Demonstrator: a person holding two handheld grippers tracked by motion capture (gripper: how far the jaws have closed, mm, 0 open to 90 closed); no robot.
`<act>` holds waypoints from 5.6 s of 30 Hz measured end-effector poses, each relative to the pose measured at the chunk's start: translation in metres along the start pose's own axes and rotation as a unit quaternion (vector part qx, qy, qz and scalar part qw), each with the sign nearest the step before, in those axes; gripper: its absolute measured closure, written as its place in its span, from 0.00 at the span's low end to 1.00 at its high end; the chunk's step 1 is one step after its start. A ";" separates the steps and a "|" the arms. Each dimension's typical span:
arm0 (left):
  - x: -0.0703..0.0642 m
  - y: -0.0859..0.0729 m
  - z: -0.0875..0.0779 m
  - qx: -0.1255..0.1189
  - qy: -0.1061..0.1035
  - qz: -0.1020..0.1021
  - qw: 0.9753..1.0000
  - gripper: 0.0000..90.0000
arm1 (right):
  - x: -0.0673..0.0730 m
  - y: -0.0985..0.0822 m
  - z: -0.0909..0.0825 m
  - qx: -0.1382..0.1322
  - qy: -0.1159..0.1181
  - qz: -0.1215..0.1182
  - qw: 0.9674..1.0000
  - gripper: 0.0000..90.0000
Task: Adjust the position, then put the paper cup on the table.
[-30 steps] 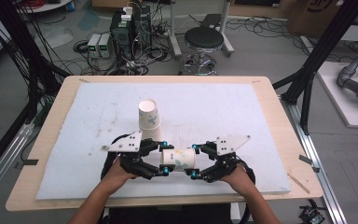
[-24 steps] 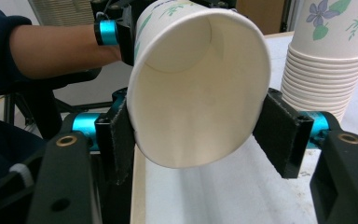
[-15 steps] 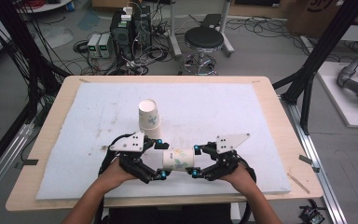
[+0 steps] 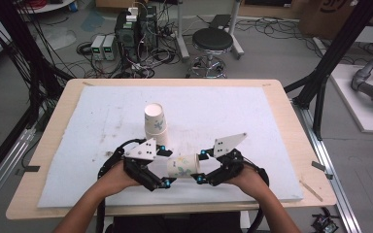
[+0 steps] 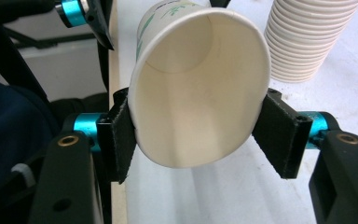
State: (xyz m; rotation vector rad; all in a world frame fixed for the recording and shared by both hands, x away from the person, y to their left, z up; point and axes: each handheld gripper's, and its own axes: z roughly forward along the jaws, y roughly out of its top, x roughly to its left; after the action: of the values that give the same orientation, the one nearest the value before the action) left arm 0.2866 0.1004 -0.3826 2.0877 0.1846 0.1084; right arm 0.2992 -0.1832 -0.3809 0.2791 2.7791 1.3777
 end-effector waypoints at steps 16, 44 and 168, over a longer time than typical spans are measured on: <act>0.001 -0.002 0.011 0.068 0.009 0.006 0.998 0.20 | -0.001 0.011 0.012 0.068 -0.007 -0.013 0.998 0.39; 0.003 0.006 0.034 0.141 -0.020 0.014 0.990 0.32 | 0.013 0.050 0.036 0.213 -0.017 -0.099 0.972 0.39; 0.100 -0.137 -0.084 -0.048 0.373 -0.213 0.902 0.35 | -0.005 -0.069 -0.043 -0.082 -0.263 0.099 0.956 0.23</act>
State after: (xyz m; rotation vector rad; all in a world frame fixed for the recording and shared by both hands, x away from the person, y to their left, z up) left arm 0.3598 0.2572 -0.4591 1.7656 1.0692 0.6356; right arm 0.2896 -0.2588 -0.4098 0.8031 2.2347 1.3159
